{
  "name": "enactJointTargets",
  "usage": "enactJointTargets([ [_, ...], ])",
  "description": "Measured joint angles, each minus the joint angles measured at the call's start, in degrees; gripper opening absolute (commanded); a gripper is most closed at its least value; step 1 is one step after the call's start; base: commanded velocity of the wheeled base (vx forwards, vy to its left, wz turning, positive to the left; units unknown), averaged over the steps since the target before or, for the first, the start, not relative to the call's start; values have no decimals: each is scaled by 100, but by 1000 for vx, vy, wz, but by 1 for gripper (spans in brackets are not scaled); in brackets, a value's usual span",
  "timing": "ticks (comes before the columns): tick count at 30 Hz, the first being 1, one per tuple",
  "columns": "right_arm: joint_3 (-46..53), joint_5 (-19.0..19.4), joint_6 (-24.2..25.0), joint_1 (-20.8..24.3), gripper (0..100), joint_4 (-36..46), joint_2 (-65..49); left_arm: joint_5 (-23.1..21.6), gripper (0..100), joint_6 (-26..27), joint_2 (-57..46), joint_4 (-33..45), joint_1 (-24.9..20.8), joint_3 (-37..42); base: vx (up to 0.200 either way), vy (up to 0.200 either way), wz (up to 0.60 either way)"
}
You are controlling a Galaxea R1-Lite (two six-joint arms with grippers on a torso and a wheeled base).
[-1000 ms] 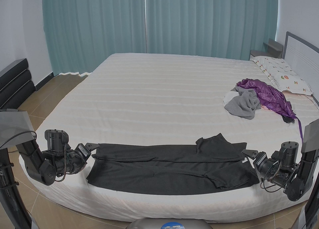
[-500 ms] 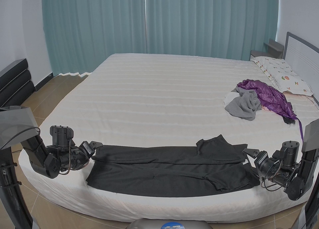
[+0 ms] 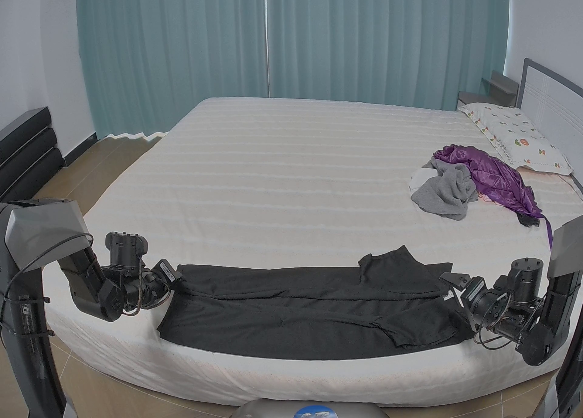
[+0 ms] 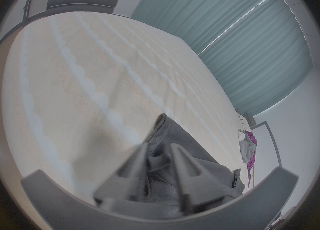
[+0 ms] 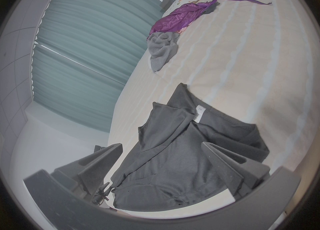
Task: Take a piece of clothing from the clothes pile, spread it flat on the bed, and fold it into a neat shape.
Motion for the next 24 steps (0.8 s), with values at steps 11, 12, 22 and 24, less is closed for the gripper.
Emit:
enactJointTargets([
  [11,-1003,-24,11,255,100,939,201,104,0,-49,-95,-11,9,-80,0,0,0],
  [12,-1147,-28,13,277,100,1193,223,107,0,-51,-119,-9,9,-94,0,0,0],
  [22,-2523,-218,17,306,100,2797,463,128,0,-73,-262,-15,-9,-161,0,0,0],
  [24,-2743,-246,20,286,100,3046,524,128,0,-76,-276,-17,-13,-169,0,0,0],
])
